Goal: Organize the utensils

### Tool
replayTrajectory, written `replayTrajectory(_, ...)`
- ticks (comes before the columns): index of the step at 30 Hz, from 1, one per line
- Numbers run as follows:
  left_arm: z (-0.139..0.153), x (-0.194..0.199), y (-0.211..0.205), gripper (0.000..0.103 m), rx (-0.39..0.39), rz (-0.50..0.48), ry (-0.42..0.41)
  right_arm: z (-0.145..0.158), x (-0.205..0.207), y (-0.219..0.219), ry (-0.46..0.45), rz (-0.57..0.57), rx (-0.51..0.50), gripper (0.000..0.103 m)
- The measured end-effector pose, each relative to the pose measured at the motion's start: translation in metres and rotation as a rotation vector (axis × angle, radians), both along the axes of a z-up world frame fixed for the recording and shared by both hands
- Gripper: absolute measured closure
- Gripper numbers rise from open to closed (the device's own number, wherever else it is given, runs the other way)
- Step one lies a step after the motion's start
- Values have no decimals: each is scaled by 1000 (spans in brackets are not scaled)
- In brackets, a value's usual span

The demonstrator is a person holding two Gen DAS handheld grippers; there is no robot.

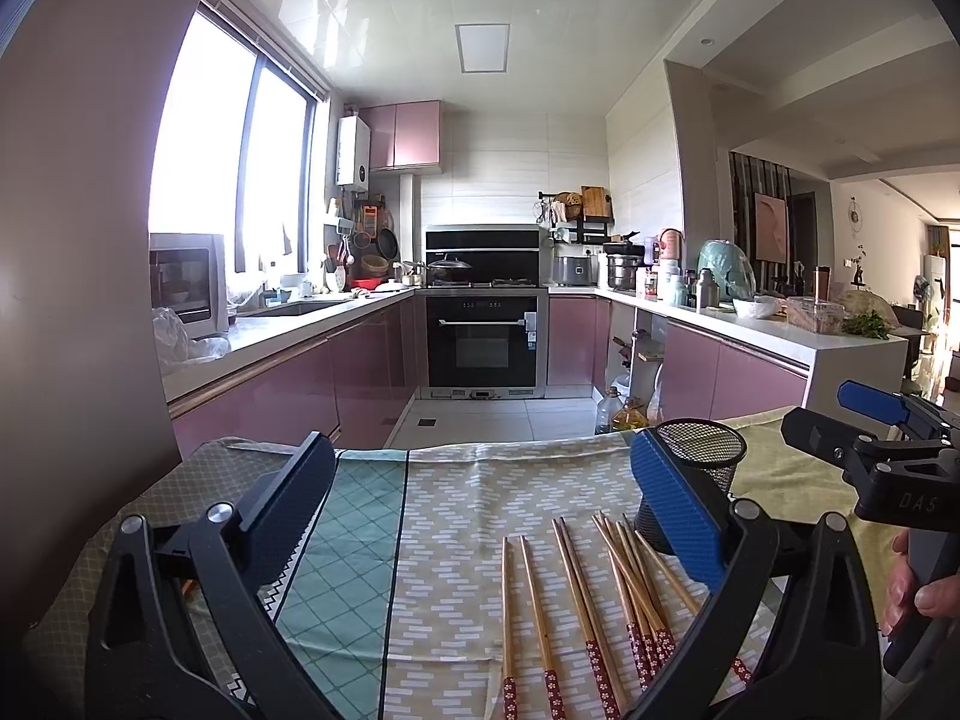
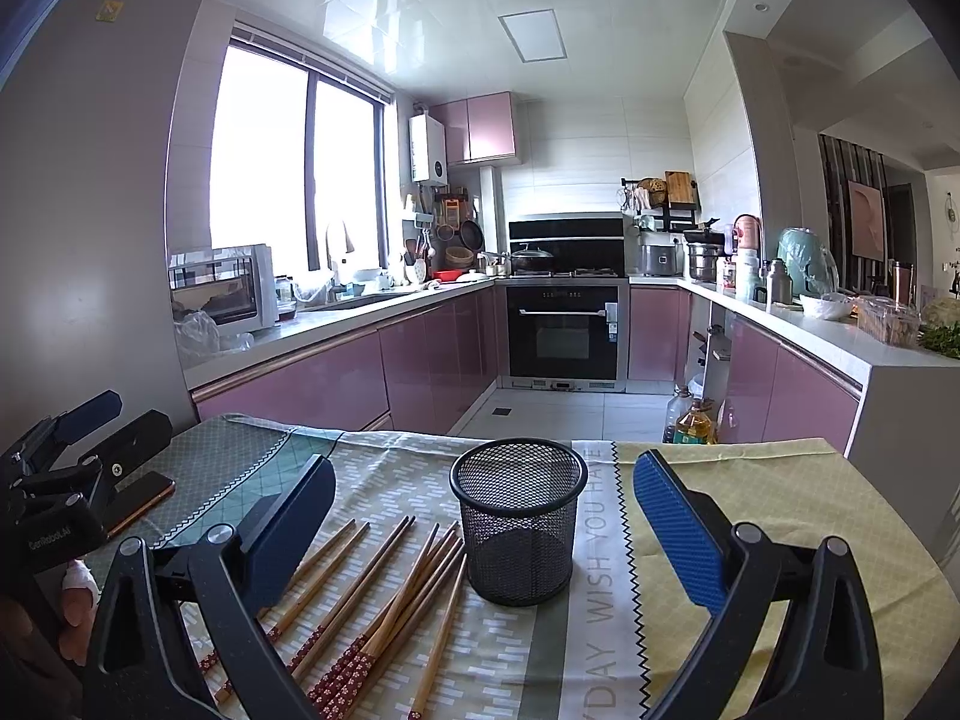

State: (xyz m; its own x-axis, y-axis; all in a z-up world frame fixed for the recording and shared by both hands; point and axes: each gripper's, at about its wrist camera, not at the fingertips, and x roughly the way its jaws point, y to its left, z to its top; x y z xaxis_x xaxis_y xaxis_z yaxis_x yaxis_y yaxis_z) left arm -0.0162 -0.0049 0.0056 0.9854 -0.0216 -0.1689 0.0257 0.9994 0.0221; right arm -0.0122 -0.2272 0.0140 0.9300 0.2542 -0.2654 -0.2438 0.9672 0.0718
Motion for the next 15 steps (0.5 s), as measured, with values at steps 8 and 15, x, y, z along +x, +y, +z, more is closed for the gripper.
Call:
replayTrajectory(8,0,0,-1,6,2,0,1,0,0,0,0,3,4,7)
replayTrajectory(15,-1,0,-1,6,0,1,-1,1,0,0,-2,6,5,7)
